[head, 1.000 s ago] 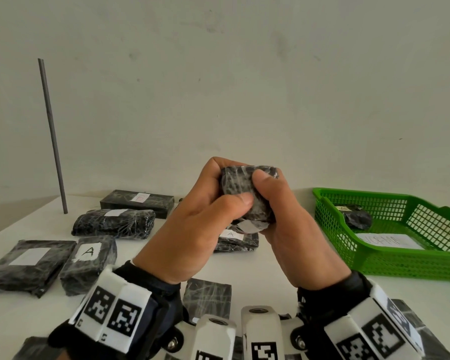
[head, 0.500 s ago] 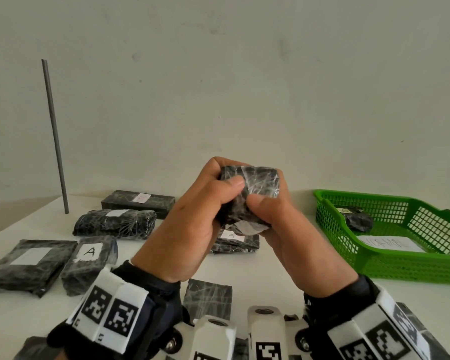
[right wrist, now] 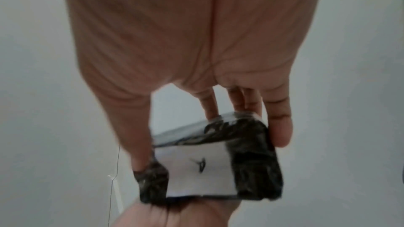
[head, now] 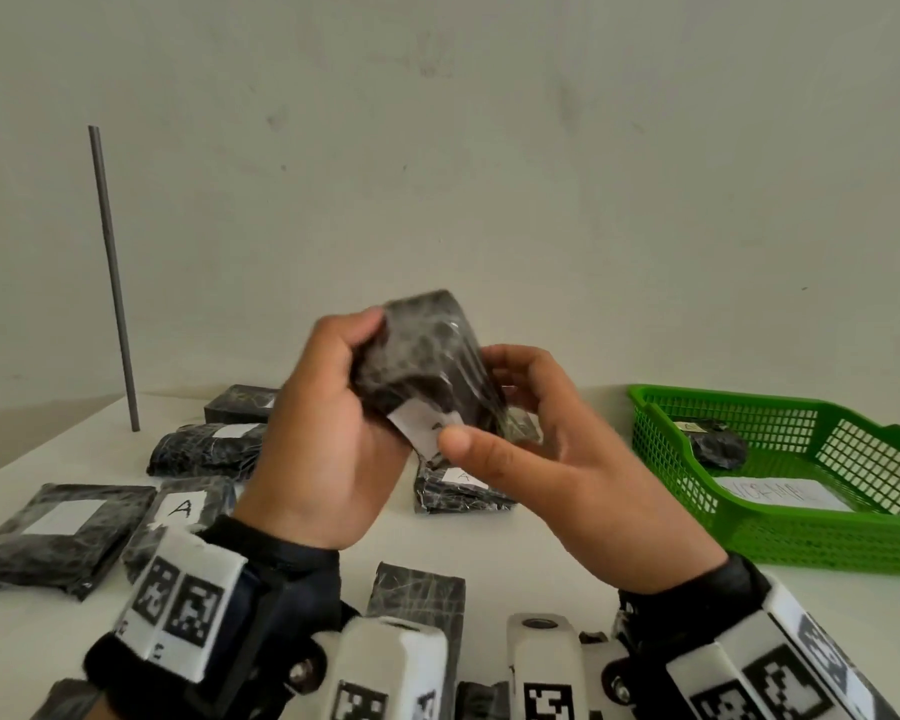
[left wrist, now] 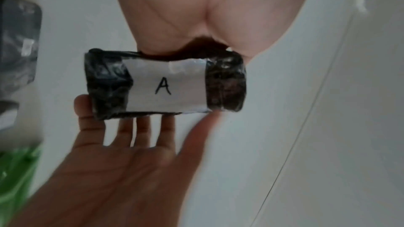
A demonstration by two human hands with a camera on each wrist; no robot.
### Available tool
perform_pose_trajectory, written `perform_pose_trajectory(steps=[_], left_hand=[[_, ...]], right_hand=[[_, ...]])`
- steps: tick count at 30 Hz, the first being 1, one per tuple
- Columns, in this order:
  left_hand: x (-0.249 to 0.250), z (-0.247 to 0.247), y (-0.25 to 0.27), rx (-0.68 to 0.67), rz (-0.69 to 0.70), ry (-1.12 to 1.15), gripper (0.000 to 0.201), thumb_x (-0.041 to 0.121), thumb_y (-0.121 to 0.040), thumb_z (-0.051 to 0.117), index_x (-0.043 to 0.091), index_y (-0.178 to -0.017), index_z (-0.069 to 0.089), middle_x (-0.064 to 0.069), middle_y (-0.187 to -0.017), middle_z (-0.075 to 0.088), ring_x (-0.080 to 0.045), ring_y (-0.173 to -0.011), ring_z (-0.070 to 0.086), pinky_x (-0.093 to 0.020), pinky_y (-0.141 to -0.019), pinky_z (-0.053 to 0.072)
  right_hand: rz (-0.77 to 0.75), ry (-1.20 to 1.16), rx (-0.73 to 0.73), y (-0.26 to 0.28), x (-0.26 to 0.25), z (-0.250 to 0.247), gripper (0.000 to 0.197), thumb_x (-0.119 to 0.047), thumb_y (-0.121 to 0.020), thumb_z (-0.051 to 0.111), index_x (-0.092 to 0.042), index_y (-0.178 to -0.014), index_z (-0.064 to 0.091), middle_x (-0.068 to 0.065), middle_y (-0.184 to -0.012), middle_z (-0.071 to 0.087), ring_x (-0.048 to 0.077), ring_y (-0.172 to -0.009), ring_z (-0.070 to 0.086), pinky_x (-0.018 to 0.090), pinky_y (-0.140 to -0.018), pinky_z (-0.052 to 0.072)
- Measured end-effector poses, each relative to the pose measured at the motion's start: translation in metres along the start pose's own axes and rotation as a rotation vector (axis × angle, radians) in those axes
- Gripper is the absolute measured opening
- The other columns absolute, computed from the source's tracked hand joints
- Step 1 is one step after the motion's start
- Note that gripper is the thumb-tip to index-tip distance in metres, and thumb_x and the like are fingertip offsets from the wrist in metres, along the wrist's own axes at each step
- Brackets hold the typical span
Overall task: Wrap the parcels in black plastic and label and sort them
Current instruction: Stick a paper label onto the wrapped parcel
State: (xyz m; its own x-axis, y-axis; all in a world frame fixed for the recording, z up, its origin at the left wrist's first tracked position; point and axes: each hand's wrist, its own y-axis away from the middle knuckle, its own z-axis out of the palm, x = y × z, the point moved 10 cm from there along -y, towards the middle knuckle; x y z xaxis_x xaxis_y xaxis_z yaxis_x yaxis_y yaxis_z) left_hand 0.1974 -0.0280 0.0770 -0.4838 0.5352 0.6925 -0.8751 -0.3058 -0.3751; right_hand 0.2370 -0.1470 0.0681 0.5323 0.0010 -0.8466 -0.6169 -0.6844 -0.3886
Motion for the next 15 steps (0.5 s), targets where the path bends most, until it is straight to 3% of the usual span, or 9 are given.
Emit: perform_pose_trajectory(steps=[2,4,6,8,10,11,13,15], left_hand=[[0.004,-0.009,-0.002,0.022,-0.026,0.141,0.044,0.036,-0.088,0.049,0.007,-0.112,0.071,-0.011,-0.120,0.074,-0.024,-0.116,0.069,-0.041,-0.103,0.054],[0.003,-0.012,-0.004,0.023,-0.056,0.170,0.045,0.034,-0.093,0.046,0.008,-0.125,0.063,-0.013,-0.137,0.064,-0.028,-0.132,0.058,-0.048,-0.118,0.040],[0.000,-0.022,-0.006,0.050,-0.089,0.045,0.040,0.035,-0.094,0.046,0.007,-0.116,0.065,-0.013,-0.120,0.064,-0.028,-0.118,0.060,-0.043,-0.113,0.044],[-0.002,-0.029,-0.007,0.088,-0.119,-0.191,0.051,0.046,-0.096,0.049,0.003,-0.114,0.067,-0.013,-0.106,0.070,-0.027,-0.101,0.066,-0.039,-0.092,0.056],[-0.006,-0.029,-0.007,0.064,-0.133,-0.433,0.063,0.057,-0.093,0.057,0.002,-0.121,0.067,-0.012,-0.108,0.077,-0.026,-0.101,0.073,-0.039,-0.084,0.058],[-0.008,-0.029,-0.007,0.063,-0.128,-0.513,0.060,0.053,-0.091,0.060,0.003,-0.121,0.068,-0.011,-0.109,0.078,-0.024,-0.104,0.075,-0.038,-0.086,0.058],[-0.012,-0.030,-0.008,0.100,-0.104,-0.530,0.045,0.038,-0.094,0.059,0.003,-0.121,0.069,-0.010,-0.109,0.079,-0.023,-0.107,0.075,-0.034,-0.088,0.060],[-0.016,-0.024,-0.007,0.085,-0.097,-0.450,0.039,0.031,-0.097,0.054,0.003,-0.120,0.069,-0.010,-0.111,0.079,-0.019,-0.105,0.076,-0.029,-0.085,0.062]], right_hand=[[-0.005,0.067,0.017,0.000,-0.001,-0.006,0.063,-0.070,-0.075,0.079,-0.050,-0.130,0.054,-0.018,-0.124,0.064,0.006,-0.110,0.071,0.033,-0.090,0.062],[-0.010,0.101,0.034,0.000,-0.002,-0.012,0.060,-0.057,-0.073,0.081,-0.043,-0.126,0.058,-0.016,-0.114,0.070,0.007,-0.100,0.074,0.035,-0.088,0.063],[-0.016,0.133,0.077,0.001,-0.002,-0.025,0.057,-0.049,-0.067,0.086,-0.042,-0.119,0.062,-0.013,-0.105,0.071,0.007,-0.092,0.074,0.034,-0.083,0.064],[-0.030,0.216,0.129,0.004,-0.003,-0.038,0.053,-0.041,-0.067,0.091,-0.045,-0.114,0.065,-0.011,-0.103,0.068,0.004,-0.089,0.069,0.021,-0.080,0.059],[-0.031,0.304,0.162,0.005,-0.005,-0.046,0.051,-0.042,-0.067,0.088,-0.049,-0.113,0.066,-0.012,-0.108,0.063,0.001,-0.092,0.065,0.011,-0.080,0.051],[-0.029,0.304,0.175,0.006,-0.005,-0.048,0.052,-0.045,-0.066,0.086,-0.049,-0.114,0.065,-0.013,-0.110,0.062,0.001,-0.095,0.065,0.009,-0.082,0.049],[-0.030,0.227,0.207,0.007,-0.003,-0.052,0.060,-0.054,-0.065,0.085,-0.047,-0.120,0.063,-0.012,-0.117,0.062,0.001,-0.104,0.066,0.016,-0.088,0.055],[-0.040,0.084,0.227,0.006,-0.002,-0.054,0.061,-0.063,-0.073,0.082,-0.045,-0.126,0.060,-0.007,-0.125,0.065,0.008,-0.117,0.066,0.025,-0.091,0.059]])
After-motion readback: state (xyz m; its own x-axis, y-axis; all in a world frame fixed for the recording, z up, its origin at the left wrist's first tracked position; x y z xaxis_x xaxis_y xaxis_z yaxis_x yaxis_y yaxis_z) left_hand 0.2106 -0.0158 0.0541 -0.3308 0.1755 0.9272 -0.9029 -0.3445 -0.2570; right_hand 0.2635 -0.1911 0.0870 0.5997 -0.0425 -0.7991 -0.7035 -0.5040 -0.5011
